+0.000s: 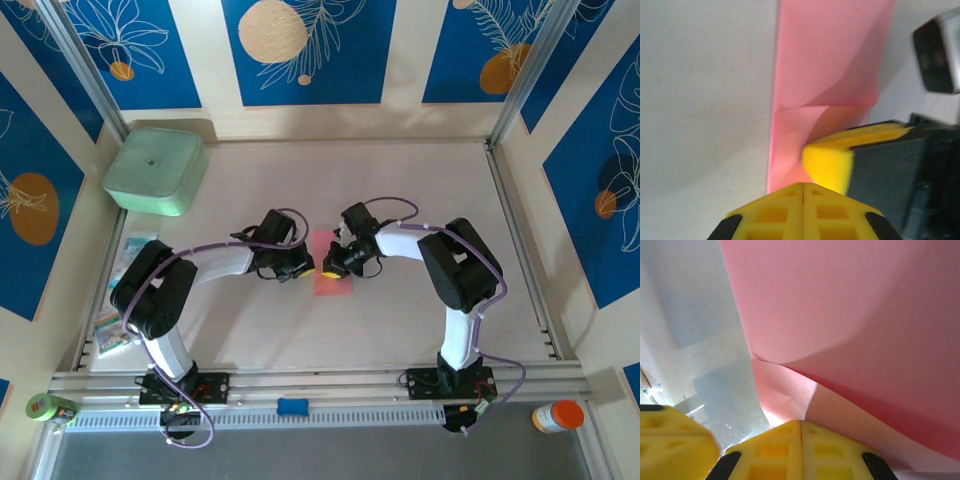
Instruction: Fold a paper plane with a square sheet of paper (pick it up from the middle)
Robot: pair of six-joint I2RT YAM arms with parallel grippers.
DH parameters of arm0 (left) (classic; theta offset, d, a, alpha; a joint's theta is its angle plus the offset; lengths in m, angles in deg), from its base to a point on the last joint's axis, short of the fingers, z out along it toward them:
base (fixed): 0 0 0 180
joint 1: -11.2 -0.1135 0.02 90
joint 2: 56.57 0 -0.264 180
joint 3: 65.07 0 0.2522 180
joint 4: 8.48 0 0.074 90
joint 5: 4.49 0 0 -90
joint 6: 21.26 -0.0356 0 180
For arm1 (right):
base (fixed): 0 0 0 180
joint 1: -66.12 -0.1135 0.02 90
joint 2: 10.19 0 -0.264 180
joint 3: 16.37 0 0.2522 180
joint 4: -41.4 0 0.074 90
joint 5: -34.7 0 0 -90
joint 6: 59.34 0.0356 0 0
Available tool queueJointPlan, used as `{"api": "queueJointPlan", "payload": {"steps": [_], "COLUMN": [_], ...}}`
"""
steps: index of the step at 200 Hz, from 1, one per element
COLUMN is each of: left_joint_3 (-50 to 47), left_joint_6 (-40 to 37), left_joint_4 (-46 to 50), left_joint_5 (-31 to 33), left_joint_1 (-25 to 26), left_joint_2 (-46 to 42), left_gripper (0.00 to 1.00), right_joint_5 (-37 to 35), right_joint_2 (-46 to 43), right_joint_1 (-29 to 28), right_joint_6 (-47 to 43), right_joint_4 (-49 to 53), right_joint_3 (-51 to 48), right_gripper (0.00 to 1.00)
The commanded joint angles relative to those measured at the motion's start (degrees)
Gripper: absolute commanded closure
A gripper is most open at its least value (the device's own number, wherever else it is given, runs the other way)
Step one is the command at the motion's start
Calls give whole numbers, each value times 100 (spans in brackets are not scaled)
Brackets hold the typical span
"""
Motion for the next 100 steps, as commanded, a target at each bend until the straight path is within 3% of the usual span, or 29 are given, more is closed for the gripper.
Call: {"api": "queueJointPlan", "payload": {"steps": [1,100], "left_joint_3": [-102,-225], "left_joint_6": [317,257], "left_joint_4": [-373,-243], "left_joint_5": [-373,-521], "left_joint_1": [197,427], "left_joint_2": [30,304], "left_gripper": [94,98], "right_joint_5": [-357,-342], "right_joint_2": [263,317], "right_joint_1": [-44,29], "right_joint_6": [-77,8], "right_joint_4": [438,483], "right_joint_3": [26,57], "right_gripper": [100,100]}}
